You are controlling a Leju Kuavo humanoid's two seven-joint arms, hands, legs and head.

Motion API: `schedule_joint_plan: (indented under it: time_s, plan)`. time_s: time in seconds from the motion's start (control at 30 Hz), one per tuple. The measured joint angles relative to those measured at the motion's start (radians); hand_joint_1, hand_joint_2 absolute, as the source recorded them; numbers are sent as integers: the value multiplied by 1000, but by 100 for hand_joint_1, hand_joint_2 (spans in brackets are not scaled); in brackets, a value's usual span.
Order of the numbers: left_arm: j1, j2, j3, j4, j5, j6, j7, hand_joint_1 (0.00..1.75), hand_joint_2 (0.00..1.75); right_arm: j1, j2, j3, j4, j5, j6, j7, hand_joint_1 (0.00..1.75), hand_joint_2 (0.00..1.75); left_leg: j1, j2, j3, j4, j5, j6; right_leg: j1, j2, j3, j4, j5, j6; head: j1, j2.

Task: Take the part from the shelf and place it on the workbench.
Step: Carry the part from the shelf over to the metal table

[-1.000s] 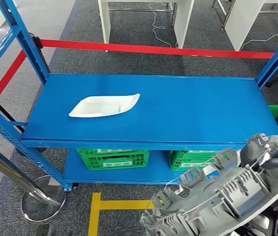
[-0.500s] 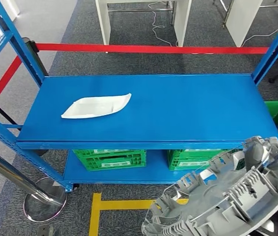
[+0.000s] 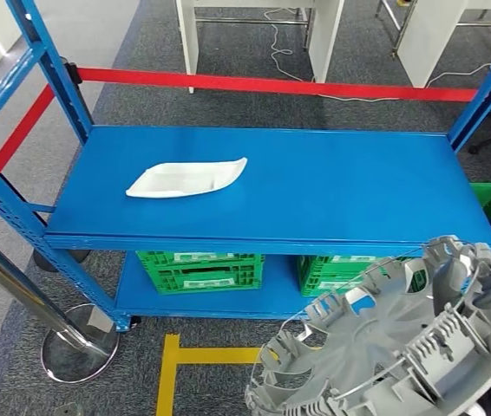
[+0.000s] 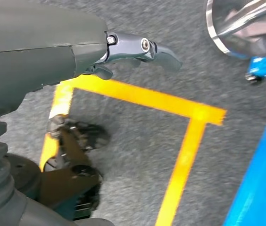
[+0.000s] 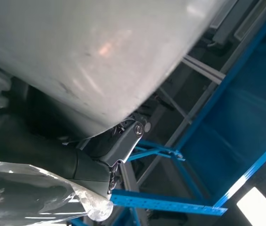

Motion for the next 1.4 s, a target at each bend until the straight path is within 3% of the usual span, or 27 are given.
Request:
schedule_joint_plan:
  time_s: [0.07,0.1,0.13,0.17,0.23,0.3,0.4,0.43,0.47,0.57,0.6,0.63,0.67,0.73,0.8,0.83,0.9,0.97,1.0,1.07,1.1,1.13,1.2,1.23,1.27,1.33,1.4]
  plan:
    - [8,1,8,-1,-2,3,13,0,175,35,0,5,-10,-28,-2,-15,175,175,-1,0,-21,1,13,4,-1,0,-33,121,-79,6,3,0]
    - [14,2,12,-1,-2,5,18,0,175,55,0,7,-14,-43,-3,-23,175,175,-1,1,-31,2,20,3,-1,0,-35,160,-93,8,3,0]
    - [19,3,16,-3,-2,9,24,0,175,73,0,8,-18,-54,-5,-29,175,175,-1,1,-41,4,26,2,-2,0,-23,166,-88,10,3,0]
    - [24,6,19,-5,-3,14,29,0,175,91,1,8,-22,-58,-6,-34,175,175,0,2,-51,6,33,0,-2,-1,7,136,-66,11,4,0]
    - [29,12,28,-12,-12,21,42,0,175,122,3,9,-27,-51,-7,-39,175,175,0,2,-67,11,44,-8,-4,-1,104,-1,-22,11,4,0]
    - [35,21,35,-21,-32,23,54,0,175,152,6,11,-31,-48,-7,-39,175,175,-3,1,-76,16,56,-20,-2,2,172,-111,-13,6,3,0]
    - [46,32,38,-33,-59,25,76,0,175,196,10,16,-34,-79,-8,-38,175,175,-2,1,-81,14,73,-38,2,2,165,-130,-9,-17,2,0]
    - [49,35,39,-38,-66,26,79,0,175,207,11,20,-34,-92,-8,-38,175,175,0,0,-85,20,62,-44,2,1,160,-130,-2,-27,1,0]
    - [53,37,40,-42,-71,26,80,0,175,214,12,25,-34,-104,-7,-40,175,175,1,0,-91,41,32,-50,1,-1,152,-131,7,-36,0,0]
    - [56,41,41,-53,-85,15,69,0,175,229,14,33,-34,-144,-7,-44,175,175,3,-1,-123,205,-118,-60,2,-7,123,-129,35,-50,-4,0]
    - [54,43,41,-55,-91,10,63,0,175,236,14,35,-33,-159,-7,-44,175,175,3,-1,-126,258,-143,-60,3,-9,112,-128,43,-51,-4,0]
    - [51,44,41,-57,-96,7,57,0,175,242,13,35,-32,-173,-7,-43,175,175,3,-1,-117,285,-143,-59,5,-11,101,-125,52,-51,-4,0]
    - [49,45,40,-59,-100,5,53,0,175,247,11,35,-31,-183,-7,-41,175,175,3,-1,-94,279,-123,-55,7,-11,88,-121,61,-51,-4,0]
    - [46,47,40,-62,-106,4,51,0,175,254,6,36,-31,-191,-7,-36,175,175,-1,-2,-5,173,-74,-40,9,-10,61,-112,77,-50,-4,0]
    - [43,48,40,-64,-109,4,51,0,175,257,1,36,-31,-193,-7,-32,175,175,-6,-4,83,39,-66,-25,11,-9,44,-105,91,-44,-3,0]
    - [42,47,40,-65,-109,5,50,0,175,258,-2,36,-31,-196,-7,-30,175,175,-10,-5,104,0,-71,-20,11,-10,38,-104,99,-39,-3,0]
    - [41,44,40,-65,-106,8,44,0,175,259,-13,37,-31,-213,-6,-23,175,175,-12,-4,104,-26,-71,-15,9,-10,27,-103,114,-26,-3,0]
    - [37,38,44,-65,-93,16,35,0,175,258,-30,38,-30,-240,-4,-14,175,175,-8,0,89,-38,-56,-5,8,-7,9,-85,88,-15,-2,0]
    - [34,33,48,-65,-82,21,31,0,175,256,-39,37,-30,-258,0,-11,175,175,-6,2,79,-42,-46,1,7,-5,-4,-55,50,-10,-1,0]
    - [23,23,61,-63,-61,29,21,0,175,243,-49,35,-25,-302,15,-11,175,175,-7,4,51,-41,-24,7,4,-3,-33,56,-47,-3,1,0]
    - [19,16,69,-61,-53,32,16,0,175,235,-52,33,-20,-320,28,-10,175,175,-8,5,36,-39,-12,7,3,-2,-42,116,-75,1,1,0]
    - [14,9,76,-58,-47,37,12,0,175,227,-53,31,-14,-327,46,-10,175,175,-9,6,18,-36,1,6,2,-2,-41,158,-77,4,1,0]
    - [9,-6,87,-53,-39,48,12,0,175,215,-55,27,-2,-318,80,-8,175,175,-8,8,-18,-27,21,3,0,-2,1,149,-19,7,1,0]
    - [8,-13,91,-50,-37,52,14,0,175,211,-55,26,3,-309,91,-7,175,175,-7,8,-34,-19,30,1,-1,-2,48,94,10,8,1,0]
    - [8,-19,94,-48,-36,55,17,0,175,206,-55,26,6,-304,97,-7,175,175,-8,8,-49,-11,37,-3,-2,-2,105,20,17,9,1,0]
    - [8,-27,98,-45,-39,66,32,0,175,200,-55,25,11,-301,101,-9,175,175,-10,7,-68,3,53,-13,0,-1,190,-112,-7,2,1,0]
    - [11,-29,103,-44,-54,86,67,0,175,202,-55,25,14,-303,101,-10,175,175,-10,5,-76,6,70,-23,2,0,198,-150,-21,-14,1,0]
